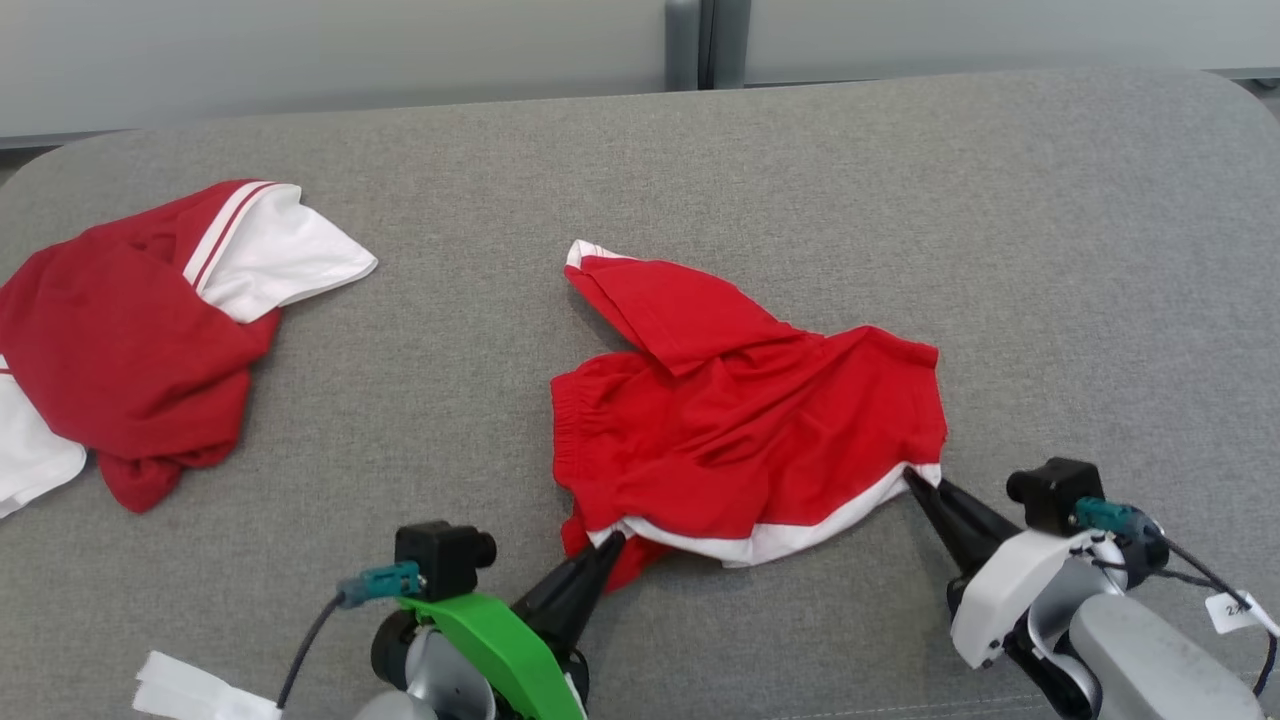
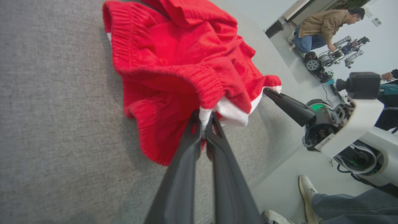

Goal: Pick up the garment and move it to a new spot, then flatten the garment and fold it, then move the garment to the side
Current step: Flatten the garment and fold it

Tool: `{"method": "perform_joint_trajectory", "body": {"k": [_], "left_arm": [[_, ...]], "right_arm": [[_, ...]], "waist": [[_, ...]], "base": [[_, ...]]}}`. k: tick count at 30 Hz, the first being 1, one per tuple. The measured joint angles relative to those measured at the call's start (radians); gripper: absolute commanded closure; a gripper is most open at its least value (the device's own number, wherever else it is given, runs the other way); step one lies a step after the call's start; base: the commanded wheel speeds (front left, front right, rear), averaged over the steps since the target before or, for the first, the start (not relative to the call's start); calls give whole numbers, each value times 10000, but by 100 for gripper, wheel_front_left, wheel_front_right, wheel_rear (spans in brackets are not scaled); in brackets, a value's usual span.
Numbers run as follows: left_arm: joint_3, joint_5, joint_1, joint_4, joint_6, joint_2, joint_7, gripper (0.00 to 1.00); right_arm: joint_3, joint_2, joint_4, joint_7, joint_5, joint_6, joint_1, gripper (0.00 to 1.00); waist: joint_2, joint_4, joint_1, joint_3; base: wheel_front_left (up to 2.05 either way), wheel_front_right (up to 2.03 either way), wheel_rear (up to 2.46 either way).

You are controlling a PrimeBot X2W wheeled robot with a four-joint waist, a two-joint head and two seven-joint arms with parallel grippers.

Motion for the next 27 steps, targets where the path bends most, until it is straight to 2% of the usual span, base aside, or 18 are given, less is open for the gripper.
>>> {"method": "perform_joint_trajectory", "body": {"k": [9, 15, 17, 21, 27], "left_arm": [[637, -90, -835, -1193, -79, 1298, 738, 100], [640, -842, -1104, -2594, -81, 2119, 1891, 100], [443, -1248, -1112, -3319, -86, 2481, 2422, 100], [652, -1987, -1295, -4625, -86, 3365, 3335, 100], [773, -3294, -1747, -6790, -86, 4159, 5110, 100]], "right_arm": [[151, -974, -1914, 997, 1453, 10, -828, 100], [148, -1856, -4105, 1931, 3396, 8, -1021, 100], [-88, -2180, -4949, 2169, 4067, 10, -1021, 100], [-662, -3250, -6357, 2888, 5202, 8, -1014, 100], [-1770, -4504, -8845, 3722, 6888, 8, -996, 100]], "waist": [[0, -93, 0, -143], [0, -138, 0, -330], [0, -161, 0, -383], [0, -244, 0, -532], [0, -452, 0, -573]], "base": [[0, 0, 0], [0, 0, 0], [0, 0, 0], [0, 0, 0], [0, 0, 0]]}}
